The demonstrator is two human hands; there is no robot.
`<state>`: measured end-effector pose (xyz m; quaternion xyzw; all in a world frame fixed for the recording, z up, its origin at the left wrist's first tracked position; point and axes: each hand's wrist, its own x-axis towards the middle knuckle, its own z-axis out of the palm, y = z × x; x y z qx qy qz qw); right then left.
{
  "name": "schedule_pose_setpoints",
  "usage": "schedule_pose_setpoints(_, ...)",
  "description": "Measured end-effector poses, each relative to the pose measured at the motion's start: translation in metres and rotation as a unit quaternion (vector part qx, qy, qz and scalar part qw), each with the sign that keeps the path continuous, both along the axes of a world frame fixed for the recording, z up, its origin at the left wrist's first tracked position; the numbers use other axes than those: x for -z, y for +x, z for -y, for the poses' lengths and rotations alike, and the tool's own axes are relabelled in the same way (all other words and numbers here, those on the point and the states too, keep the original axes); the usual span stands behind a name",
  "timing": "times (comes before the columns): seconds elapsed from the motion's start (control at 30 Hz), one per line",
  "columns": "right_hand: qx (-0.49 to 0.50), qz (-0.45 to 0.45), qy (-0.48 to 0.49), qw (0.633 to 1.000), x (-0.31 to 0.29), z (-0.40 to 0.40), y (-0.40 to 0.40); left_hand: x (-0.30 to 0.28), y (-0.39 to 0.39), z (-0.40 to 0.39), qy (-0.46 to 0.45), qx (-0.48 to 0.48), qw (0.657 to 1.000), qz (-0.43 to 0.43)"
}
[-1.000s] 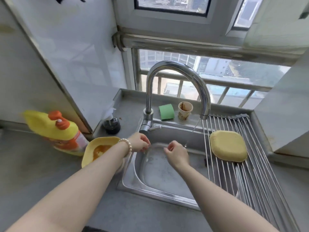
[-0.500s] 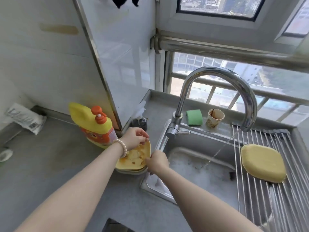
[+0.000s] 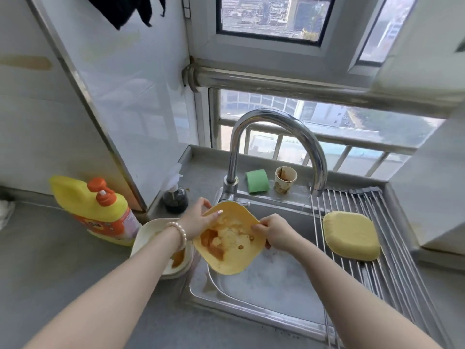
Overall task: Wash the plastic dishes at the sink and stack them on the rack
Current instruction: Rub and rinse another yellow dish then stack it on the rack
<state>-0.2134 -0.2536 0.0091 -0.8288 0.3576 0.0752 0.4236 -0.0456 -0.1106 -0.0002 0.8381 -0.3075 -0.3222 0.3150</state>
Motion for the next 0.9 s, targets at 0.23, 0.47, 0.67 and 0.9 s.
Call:
schedule_pose_setpoints(0.23,0.014,0.027,-0.397,0.917,0.015,-0.012,-0.039,0.018,-0.044,0.028,-0.067,-0.101,0.956,-0.269)
schedule_pose_setpoints(0.47,-0.312,-0.029,-0.341,0.886,0.032,-0.023,-0.099,0.032,-0.072,0.039,-0.089,-0.058,0.971,-0.216)
schedule_pose_setpoints(0.67,-0.271,-0.054,-0.189,0.942,0.014,-0.031,-0.051,0.025,-0.104,0.058,-0.182,-0.102,0.944,-0.254)
schedule_pose_setpoints(0.9,-0.238,-0.150,-0.259,0.924,-0.005,-0.003,-0.065,0.024,-0.092,0.056,-0.168,-0.103,0.951,-0.239)
